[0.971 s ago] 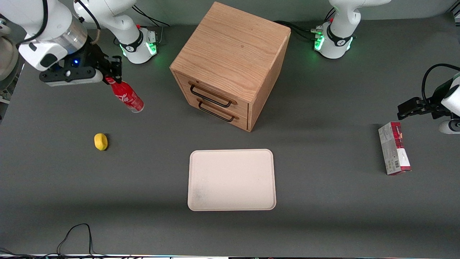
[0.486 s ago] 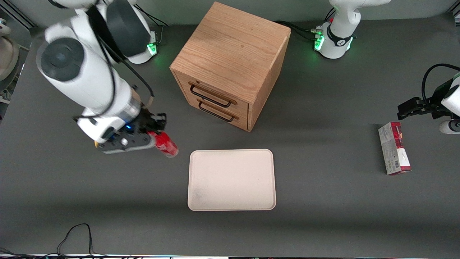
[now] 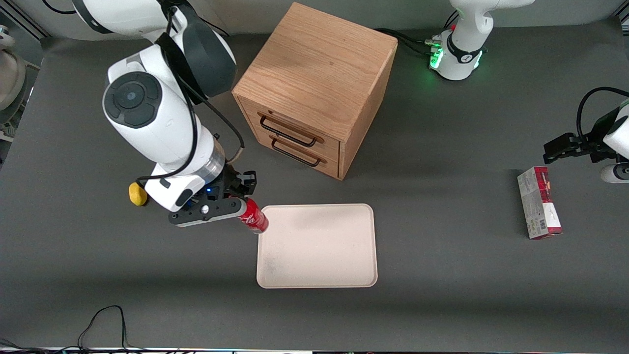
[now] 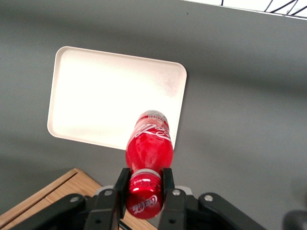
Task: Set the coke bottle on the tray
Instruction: 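Carry the bottle over the cream tray and lower it onto it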
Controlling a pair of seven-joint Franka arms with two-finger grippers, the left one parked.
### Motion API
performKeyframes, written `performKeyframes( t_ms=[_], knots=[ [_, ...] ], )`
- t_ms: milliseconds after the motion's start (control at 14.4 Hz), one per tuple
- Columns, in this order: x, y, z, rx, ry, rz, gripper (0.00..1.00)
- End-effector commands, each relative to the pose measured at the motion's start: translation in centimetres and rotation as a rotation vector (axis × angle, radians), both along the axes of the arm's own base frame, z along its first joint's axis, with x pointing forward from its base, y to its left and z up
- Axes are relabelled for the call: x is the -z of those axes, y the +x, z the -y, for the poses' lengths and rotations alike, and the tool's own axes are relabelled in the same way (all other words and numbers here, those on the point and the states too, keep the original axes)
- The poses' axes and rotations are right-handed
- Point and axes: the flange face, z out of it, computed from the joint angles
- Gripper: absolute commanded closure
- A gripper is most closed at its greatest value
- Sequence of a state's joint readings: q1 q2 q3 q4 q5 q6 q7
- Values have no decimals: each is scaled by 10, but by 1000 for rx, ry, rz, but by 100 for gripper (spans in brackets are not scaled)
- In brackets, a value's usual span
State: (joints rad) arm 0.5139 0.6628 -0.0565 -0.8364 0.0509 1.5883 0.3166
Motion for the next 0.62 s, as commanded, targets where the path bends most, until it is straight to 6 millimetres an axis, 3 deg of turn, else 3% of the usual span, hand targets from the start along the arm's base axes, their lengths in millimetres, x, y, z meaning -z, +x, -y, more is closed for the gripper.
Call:
performKeyframes(
  t_ms=[0,208,555],
  knots=[
    [37,21,-12,-10,-9,37,100],
    [100,43,-15,-3,-22,23,100],
    [170,53,-18,0,-44,-19,100]
  ],
)
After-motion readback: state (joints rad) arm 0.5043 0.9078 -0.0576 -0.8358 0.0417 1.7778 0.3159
